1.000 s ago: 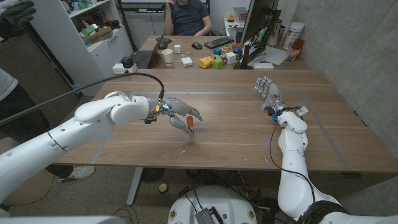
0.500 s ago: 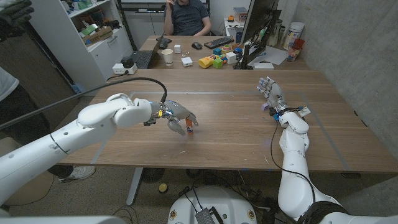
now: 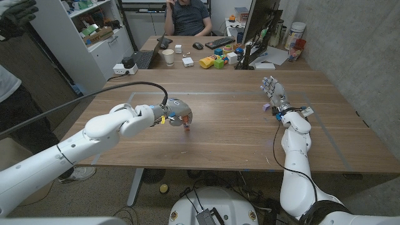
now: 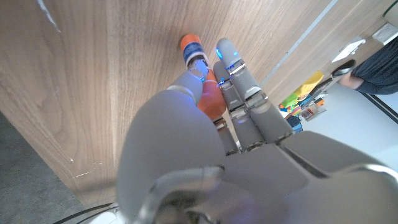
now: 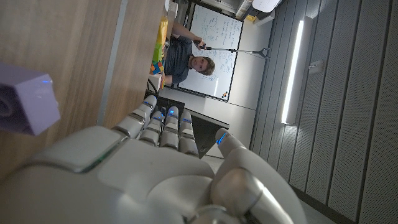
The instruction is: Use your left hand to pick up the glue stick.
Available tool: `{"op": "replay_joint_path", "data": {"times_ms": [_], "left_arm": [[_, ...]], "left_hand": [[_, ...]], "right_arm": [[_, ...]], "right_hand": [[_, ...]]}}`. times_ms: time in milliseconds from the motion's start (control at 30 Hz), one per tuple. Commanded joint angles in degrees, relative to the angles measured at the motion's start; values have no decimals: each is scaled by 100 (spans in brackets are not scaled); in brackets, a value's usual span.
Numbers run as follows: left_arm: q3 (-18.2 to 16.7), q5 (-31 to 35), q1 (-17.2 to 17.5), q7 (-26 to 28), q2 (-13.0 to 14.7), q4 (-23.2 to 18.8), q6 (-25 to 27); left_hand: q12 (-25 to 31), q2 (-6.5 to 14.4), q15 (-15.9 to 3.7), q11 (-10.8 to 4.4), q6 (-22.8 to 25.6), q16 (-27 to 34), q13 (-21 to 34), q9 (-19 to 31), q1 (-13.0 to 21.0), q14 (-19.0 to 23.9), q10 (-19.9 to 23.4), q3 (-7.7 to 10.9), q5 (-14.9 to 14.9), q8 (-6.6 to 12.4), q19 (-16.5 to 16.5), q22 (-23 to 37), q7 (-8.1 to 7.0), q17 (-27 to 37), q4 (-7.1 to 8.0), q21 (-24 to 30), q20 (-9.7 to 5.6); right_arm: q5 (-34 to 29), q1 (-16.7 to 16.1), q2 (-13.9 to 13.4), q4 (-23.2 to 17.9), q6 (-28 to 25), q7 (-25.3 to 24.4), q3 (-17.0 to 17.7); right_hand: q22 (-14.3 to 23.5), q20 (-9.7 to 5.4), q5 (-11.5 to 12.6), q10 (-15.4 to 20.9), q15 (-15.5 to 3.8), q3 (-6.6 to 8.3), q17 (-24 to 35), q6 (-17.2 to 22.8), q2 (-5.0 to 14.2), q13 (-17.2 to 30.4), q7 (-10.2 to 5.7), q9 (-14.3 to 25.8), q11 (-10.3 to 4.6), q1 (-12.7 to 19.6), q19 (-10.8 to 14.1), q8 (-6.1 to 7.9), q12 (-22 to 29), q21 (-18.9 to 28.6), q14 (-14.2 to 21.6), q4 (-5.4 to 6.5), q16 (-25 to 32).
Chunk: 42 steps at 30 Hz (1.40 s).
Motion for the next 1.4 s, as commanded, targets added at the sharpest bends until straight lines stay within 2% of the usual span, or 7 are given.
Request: {"op": "replay_joint_path", "data": {"times_ms": [33, 400, 700, 1200, 1400], "left_arm": [[27, 518, 118, 915, -192, 248, 130], [194, 639, -100, 695, -341, 335, 236], [187, 659, -95, 721, -366, 219, 318], [52, 966, 130, 680, -340, -246, 646], [-90, 1078, 303, 838, -316, -400, 802]], "left_hand": [[305, -53, -994, -38, 598, 239, 217, 30, 381, 837, 975, -226, -13, 99, 214, 70, 200, 95, -6, 341, -75], [286, -99, -958, 1, 729, 246, 212, 34, 517, 924, 1075, -312, -10, 106, 229, 95, 230, 85, 14, 484, -66], [249, -101, -956, 15, 736, 237, 206, 35, 577, 935, 1089, -372, -9, 74, 214, 106, 238, 87, 41, 574, -62], [208, -98, -954, 24, 774, 227, 202, 36, 642, 961, 1125, -452, -7, 41, 198, 118, 240, 87, 68, 700, -67], [187, -93, -960, 9, 787, 219, 202, 36, 668, 971, 1132, -482, -6, 25, 194, 122, 243, 83, 77, 756, -70]], "right_arm": [[-93, 210, -104, 387, 192, -166, 0], [-120, 468, -252, 876, 314, -145, 49], [-112, 594, -338, 1113, 409, -46, 113], [-65, 548, -331, 1013, 380, 119, 194], [-63, 480, -295, 878, 332, 156, 187]], "right_hand": [[12, -25, 30, 48, 9, 27, -6, 4, 168, 11, -11, 11, -3, -54, 82, 35, 51, 30, 81, -8, 7], [12, -29, 31, 63, 8, 30, -8, 5, 160, 12, -2, 11, 1, -57, 60, 35, 53, 19, 97, -16, 6], [12, -32, 31, 64, 10, 33, -9, -3, 155, 12, 0, 11, 4, -60, 58, 32, 50, 17, 101, -20, 4], [11, -54, 32, 69, 7, 34, -9, -8, 148, 13, 4, 11, 6, -69, 60, 31, 48, 16, 113, -24, 2], [11, -53, 32, 67, 8, 36, -8, -9, 148, 13, 13, 11, 10, -72, 66, 31, 46, 18, 119, -25, 2]]}}
